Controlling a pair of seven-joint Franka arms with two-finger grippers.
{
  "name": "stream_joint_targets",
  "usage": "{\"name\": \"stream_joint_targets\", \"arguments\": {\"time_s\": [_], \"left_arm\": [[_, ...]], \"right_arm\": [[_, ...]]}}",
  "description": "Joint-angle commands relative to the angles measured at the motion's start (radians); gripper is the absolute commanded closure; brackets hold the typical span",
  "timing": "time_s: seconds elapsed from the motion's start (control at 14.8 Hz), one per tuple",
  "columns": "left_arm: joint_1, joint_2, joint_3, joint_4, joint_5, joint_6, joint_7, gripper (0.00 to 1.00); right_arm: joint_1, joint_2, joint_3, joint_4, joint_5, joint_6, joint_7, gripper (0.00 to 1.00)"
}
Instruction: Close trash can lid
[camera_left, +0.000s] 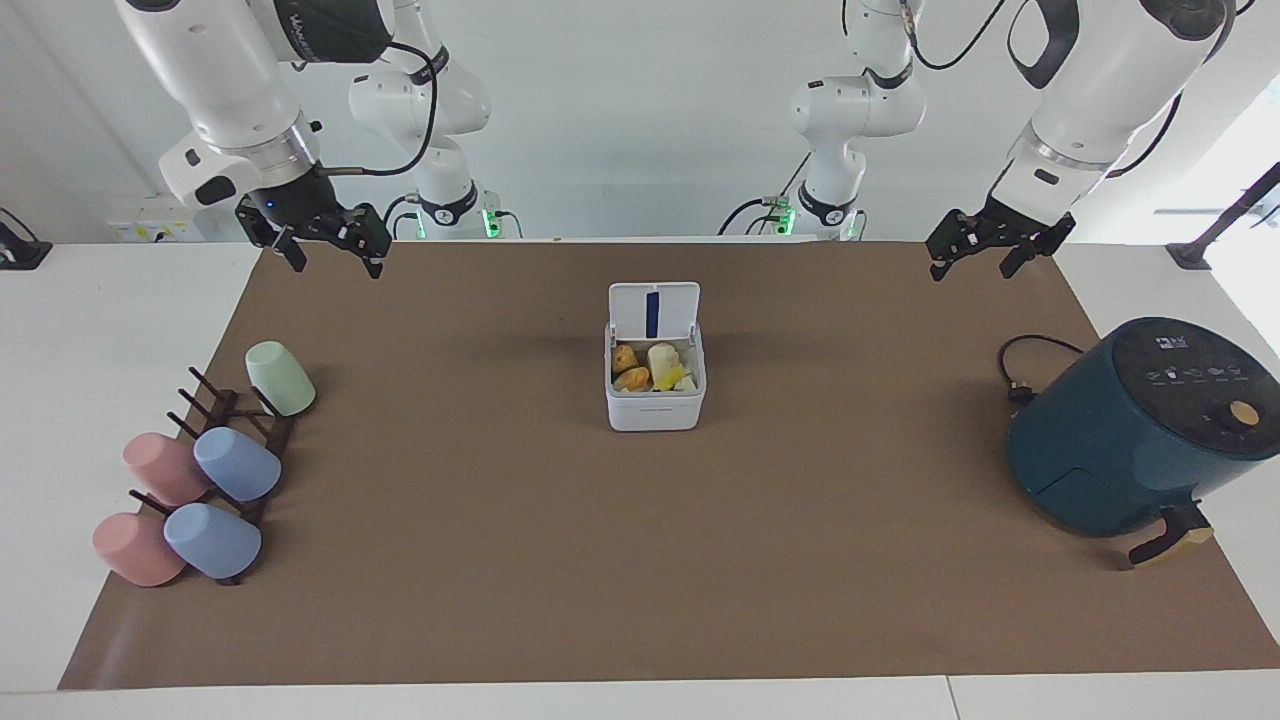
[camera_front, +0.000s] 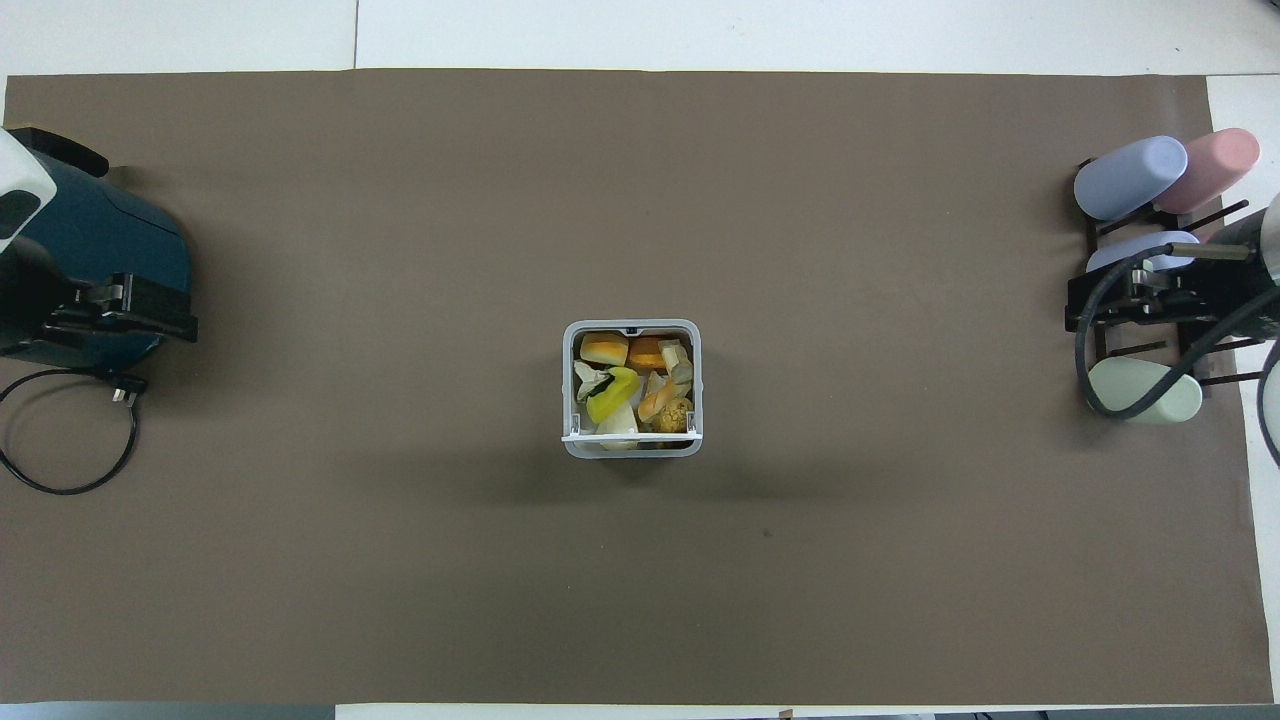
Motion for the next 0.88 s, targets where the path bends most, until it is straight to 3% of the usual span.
{"name": "stream_joint_targets", "arguments": {"time_s": [0.0, 0.68, 0.81], "left_arm": [[-0.007, -0.009, 0.001, -0.002, 0.005, -0.009, -0.003, 0.00], [-0.010, -0.012, -0.001, -0.004, -0.055, -0.010, -0.051, 0.00], [-0.057, -0.016, -0.002, -0.007, -0.055, -0.007, -0.095, 0.00]], "right_arm": [[-0.012, -0.005, 0.006, -0.003, 0.018, -0.016, 0.002, 0.00], [-0.012, -0.005, 0.006, -0.001, 0.018, -0.016, 0.002, 0.00], [-0.012, -0.005, 0.006, -0.003, 0.018, -0.016, 0.002, 0.00]]}}
